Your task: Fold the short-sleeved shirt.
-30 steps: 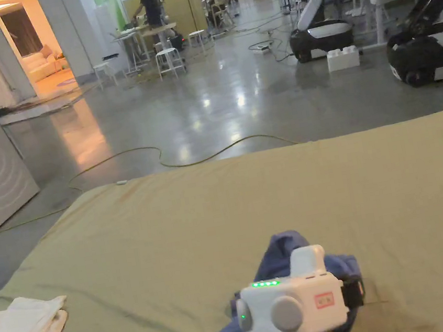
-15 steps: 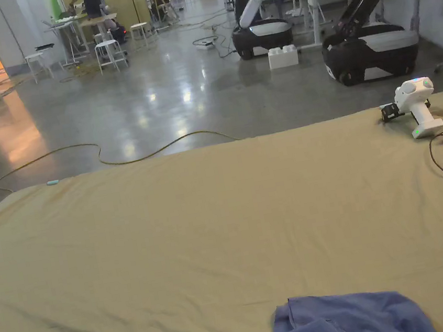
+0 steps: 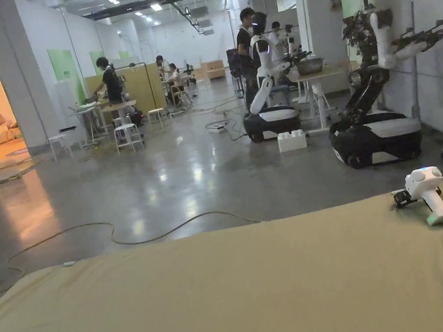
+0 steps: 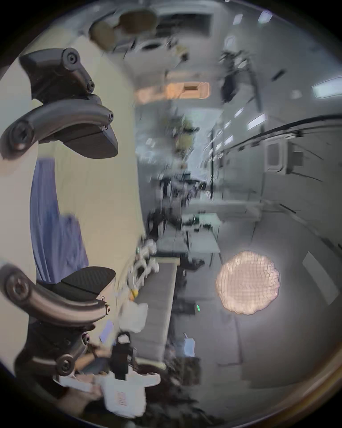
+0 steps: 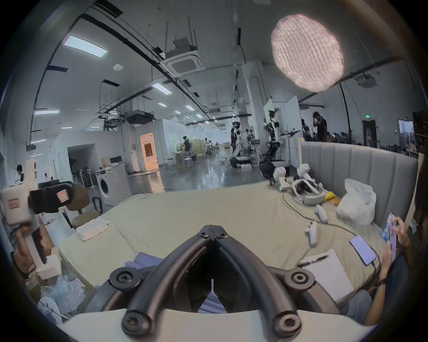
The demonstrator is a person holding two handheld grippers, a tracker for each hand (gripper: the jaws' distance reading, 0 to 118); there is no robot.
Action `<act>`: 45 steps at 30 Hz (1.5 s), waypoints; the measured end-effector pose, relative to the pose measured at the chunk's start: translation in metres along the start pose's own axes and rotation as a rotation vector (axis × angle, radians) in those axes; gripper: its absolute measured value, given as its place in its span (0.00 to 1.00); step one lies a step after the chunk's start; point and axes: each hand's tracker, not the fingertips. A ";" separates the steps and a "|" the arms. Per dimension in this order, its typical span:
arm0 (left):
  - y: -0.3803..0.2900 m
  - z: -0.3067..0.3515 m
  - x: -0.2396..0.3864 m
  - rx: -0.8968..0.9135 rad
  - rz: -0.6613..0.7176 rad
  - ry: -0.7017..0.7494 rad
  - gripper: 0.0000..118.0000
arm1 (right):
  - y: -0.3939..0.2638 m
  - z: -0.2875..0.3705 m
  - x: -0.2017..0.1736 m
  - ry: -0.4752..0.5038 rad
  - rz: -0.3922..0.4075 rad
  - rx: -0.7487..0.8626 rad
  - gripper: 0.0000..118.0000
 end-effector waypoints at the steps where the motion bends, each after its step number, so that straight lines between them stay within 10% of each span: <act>1: -0.002 0.013 -0.002 0.009 -0.024 0.036 0.74 | 0.004 0.001 -0.003 0.007 0.006 0.011 0.00; 4: -0.008 0.041 -0.004 0.051 -0.047 0.141 0.13 | 0.014 0.006 -0.011 0.028 0.024 0.034 0.00; 7: -0.008 0.060 -0.007 0.066 -0.019 0.204 0.00 | 0.019 0.012 -0.018 0.038 0.072 0.045 0.00; 14: 0.001 0.078 -0.025 0.045 0.076 0.257 0.00 | 0.018 0.030 -0.035 -0.040 0.241 0.107 0.00; 27: 0.006 0.043 -0.033 -0.092 0.108 0.148 0.00 | 0.009 0.028 -0.023 0.001 0.153 0.061 0.00; 32: -0.023 -0.025 -0.072 -0.278 0.286 0.040 0.16 | -0.010 0.019 -0.007 -0.029 0.111 -0.019 0.00; 34: -0.040 -0.057 -0.086 -0.348 0.358 -0.015 0.60 | -0.018 0.015 -0.001 -0.058 0.119 -0.051 0.00; 36: -0.060 -0.100 -0.096 -0.443 0.400 -0.039 0.81 | -0.025 0.010 0.007 -0.070 0.105 -0.078 0.00; 45: -0.194 -0.315 -0.120 -0.864 0.310 0.052 0.81 | -0.051 -0.016 0.048 -0.153 0.018 -0.216 0.00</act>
